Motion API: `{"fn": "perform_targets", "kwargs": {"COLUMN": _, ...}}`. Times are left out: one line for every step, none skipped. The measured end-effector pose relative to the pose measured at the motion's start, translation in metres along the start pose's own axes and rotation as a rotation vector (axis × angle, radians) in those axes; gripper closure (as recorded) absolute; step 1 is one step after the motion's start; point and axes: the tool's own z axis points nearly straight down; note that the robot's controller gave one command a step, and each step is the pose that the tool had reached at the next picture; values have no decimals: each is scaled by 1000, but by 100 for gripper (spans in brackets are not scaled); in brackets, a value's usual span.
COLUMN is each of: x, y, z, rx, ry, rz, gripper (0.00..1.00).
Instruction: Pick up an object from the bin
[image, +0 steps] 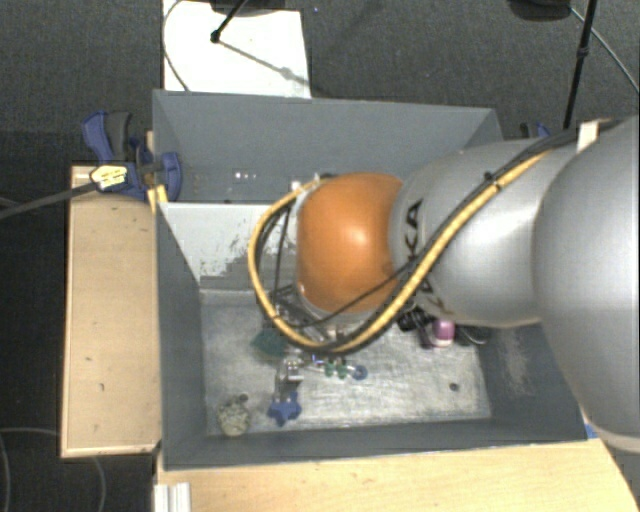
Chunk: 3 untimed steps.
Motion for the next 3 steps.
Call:
{"fn": "perform_targets", "kwargs": {"x": -65, "y": -31, "z": 97, "rx": 0, "ry": -3, "rz": -26, "gripper": 0}}
{"fn": "perform_targets", "kwargs": {"x": -66, "y": -29, "z": 92, "rx": -3, "ry": -10, "rz": -24, "gripper": 100}}
{"fn": "perform_targets", "kwargs": {"x": -54, "y": -37, "z": -51, "rx": -2, "ry": -8, "rz": -12, "gripper": 100}}
